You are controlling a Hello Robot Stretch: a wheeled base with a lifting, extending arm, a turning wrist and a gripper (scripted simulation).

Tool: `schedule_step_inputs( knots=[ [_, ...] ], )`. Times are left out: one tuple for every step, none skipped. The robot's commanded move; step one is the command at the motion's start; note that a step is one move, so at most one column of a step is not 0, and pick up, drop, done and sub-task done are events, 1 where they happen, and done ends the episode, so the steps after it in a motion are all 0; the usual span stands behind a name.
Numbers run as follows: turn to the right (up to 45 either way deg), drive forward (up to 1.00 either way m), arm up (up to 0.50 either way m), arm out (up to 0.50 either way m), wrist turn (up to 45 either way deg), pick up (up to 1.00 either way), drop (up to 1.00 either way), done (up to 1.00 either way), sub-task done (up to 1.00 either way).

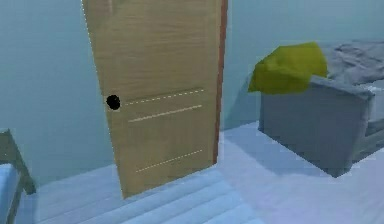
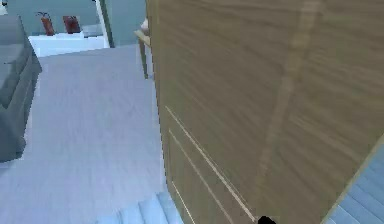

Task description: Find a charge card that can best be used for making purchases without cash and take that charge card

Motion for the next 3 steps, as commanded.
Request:
schedule_step_inputs(
  knots=[
    [45.0, 0.0, 0.0, 0.0, 0.0, 0.0, 0.0, 0.0, 0.0],
    [18.0, 0.0, 0.0, 0.0, 0.0, 0.0, 0.0, 0.0, 0.0],
    [0.0, 1.0, 0.0, 0.0, 0.0, 0.0, 0.0, 0.0, 0.0]
  ],
)
